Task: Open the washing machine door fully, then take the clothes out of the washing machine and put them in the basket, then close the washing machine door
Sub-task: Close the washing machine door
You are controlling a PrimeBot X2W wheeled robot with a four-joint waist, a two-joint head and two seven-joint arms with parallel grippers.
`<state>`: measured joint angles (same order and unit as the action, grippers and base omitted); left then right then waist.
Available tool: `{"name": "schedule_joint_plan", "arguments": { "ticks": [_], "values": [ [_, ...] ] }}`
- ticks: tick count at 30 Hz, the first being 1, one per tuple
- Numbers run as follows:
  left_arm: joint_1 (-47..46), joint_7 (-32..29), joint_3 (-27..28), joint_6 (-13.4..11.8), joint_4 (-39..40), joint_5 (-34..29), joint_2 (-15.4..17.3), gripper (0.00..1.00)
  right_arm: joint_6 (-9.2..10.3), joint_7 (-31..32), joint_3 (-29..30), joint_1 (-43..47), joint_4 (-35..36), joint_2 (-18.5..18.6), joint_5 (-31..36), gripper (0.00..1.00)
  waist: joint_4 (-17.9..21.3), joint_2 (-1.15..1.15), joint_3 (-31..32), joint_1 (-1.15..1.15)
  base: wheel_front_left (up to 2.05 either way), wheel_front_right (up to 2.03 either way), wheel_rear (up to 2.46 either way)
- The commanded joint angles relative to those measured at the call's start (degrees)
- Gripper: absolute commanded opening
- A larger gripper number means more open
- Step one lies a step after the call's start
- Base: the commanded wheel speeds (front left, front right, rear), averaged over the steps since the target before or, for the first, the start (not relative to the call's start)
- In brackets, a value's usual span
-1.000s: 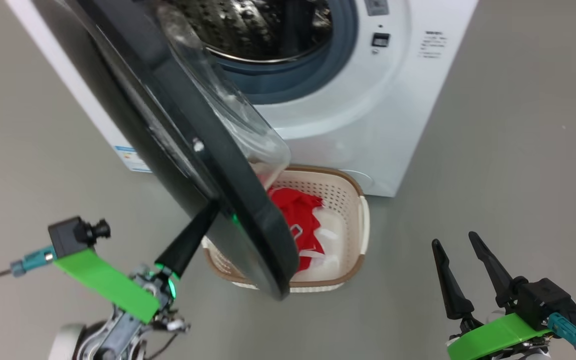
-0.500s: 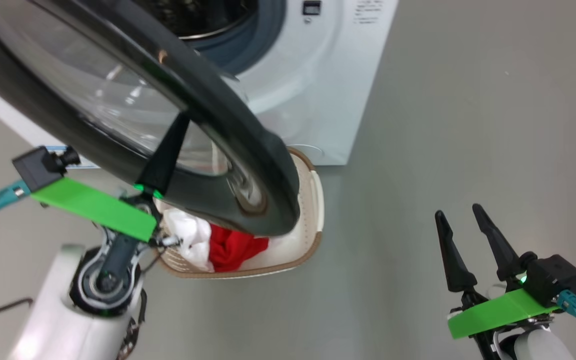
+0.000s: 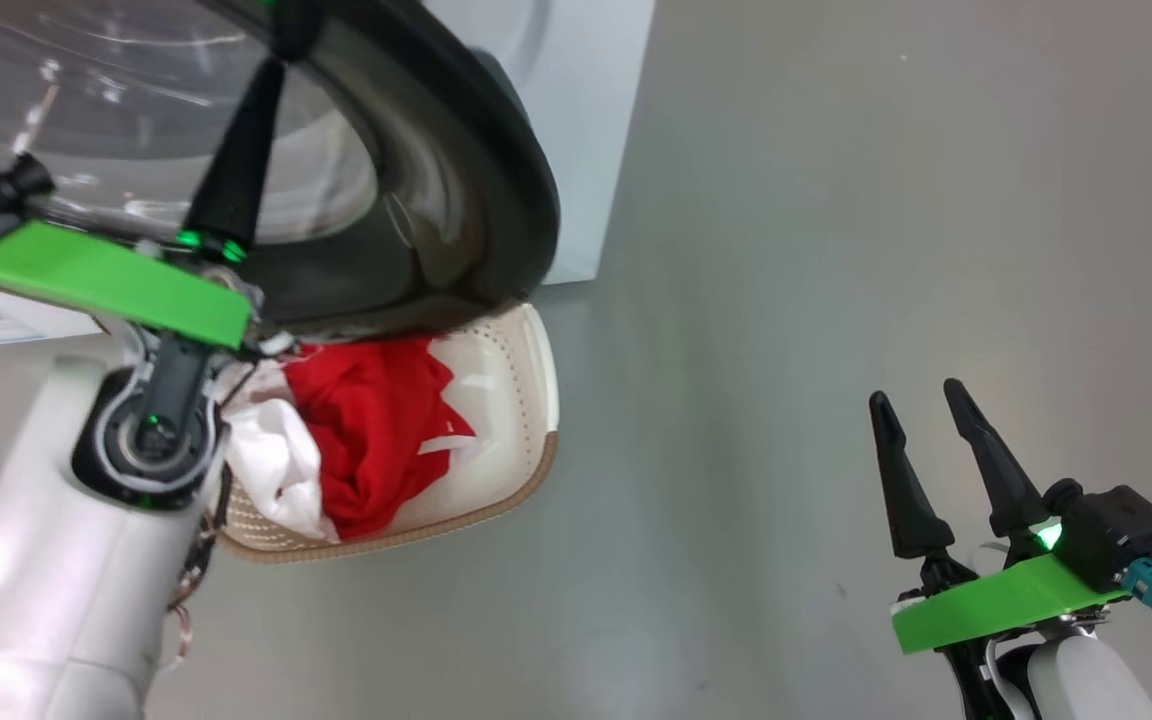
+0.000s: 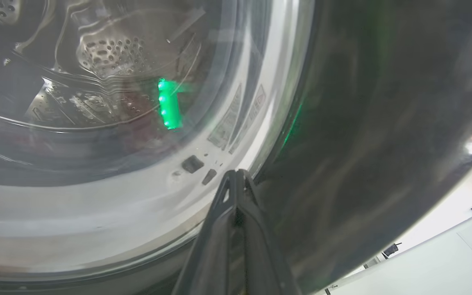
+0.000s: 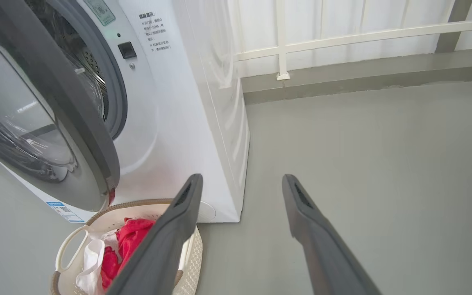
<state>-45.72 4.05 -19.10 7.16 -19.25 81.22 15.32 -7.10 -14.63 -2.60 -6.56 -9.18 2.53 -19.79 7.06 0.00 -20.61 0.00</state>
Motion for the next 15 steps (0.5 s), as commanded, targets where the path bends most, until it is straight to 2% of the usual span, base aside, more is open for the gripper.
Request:
{"name": "schedule_joint_plan", "arguments": {
  "ticks": [1, 8, 15],
  "values": [
    [-2.66, 1.01, 1.14, 0.33, 0.37, 0.54, 2.63, 0.0, -0.39, -0.37, -1.47, -1.6, 1.48, 0.34, -0.83, 1.0, 1.7, 0.0, -1.21, 0.0, 0.0, 0.0, 0.0],
    [-6.09, 4.06, -1.0, 0.33, -2.91, 2.07, 4.38, 0.0, -0.39, -0.37, -1.66, -1.94, 1.42, 0.34, -1.4, 1.0, 2.35, 0.0, -1.39, 0.0, 0.0, 0.0, 0.0],
    [-4.02, 6.13, -3.83, 0.33, -3.86, 3.77, 5.3, 0.0, -0.39, -0.37, -1.13, -1.49, 1.39, 0.34, -0.96, 1.0, 1.34, 0.0, -0.21, 0.0, 0.0, 0.0, 0.0]
  ]
}}
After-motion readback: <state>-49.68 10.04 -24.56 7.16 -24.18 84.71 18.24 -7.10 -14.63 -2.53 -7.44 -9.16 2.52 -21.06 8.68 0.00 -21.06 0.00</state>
